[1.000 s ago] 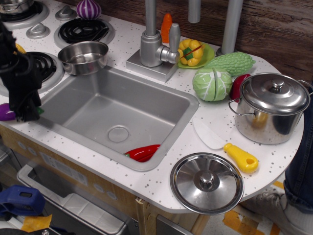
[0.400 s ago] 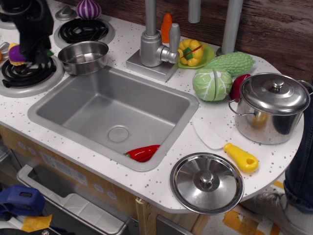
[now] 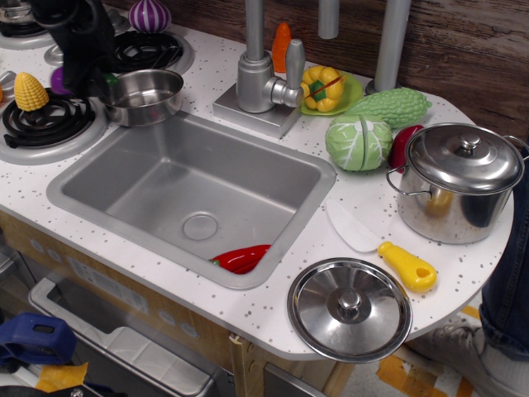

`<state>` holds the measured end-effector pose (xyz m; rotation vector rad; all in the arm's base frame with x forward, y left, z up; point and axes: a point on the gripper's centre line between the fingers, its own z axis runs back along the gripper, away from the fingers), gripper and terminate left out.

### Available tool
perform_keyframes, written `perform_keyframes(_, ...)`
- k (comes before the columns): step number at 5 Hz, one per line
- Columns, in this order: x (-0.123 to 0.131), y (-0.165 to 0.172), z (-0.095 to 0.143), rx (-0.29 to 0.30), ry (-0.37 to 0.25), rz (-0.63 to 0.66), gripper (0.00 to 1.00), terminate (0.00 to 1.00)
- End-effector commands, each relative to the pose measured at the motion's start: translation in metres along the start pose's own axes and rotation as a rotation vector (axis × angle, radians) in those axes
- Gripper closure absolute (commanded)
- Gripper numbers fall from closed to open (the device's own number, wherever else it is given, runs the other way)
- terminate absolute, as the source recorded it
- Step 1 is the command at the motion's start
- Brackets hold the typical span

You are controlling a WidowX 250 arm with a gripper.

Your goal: Put eggplant in pot or pan

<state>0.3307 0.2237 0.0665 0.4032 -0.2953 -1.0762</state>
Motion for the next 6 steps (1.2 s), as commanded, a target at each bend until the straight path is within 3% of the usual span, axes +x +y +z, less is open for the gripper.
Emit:
perform_keyframes(1,0.022,0.016,-0.001,0.068,-0.064,-0.016,1.00,0.00)
perform_keyframes(2,0.036,0.024,-0.007,0.084,-0.108,-0.032,1.00,0.00)
perform_keyframes(3,0.047,0.032,-0.013,0.095,-0.130,-0.051,0.00,0.00)
perform_keyframes(5,0.047,0.036,-0.017,0.105,-0.156,-0.093,0.00,0.00)
perform_keyframes(6,0.047,0.036,-0.017,0.105,-0.156,-0.093,0.00,1.00)
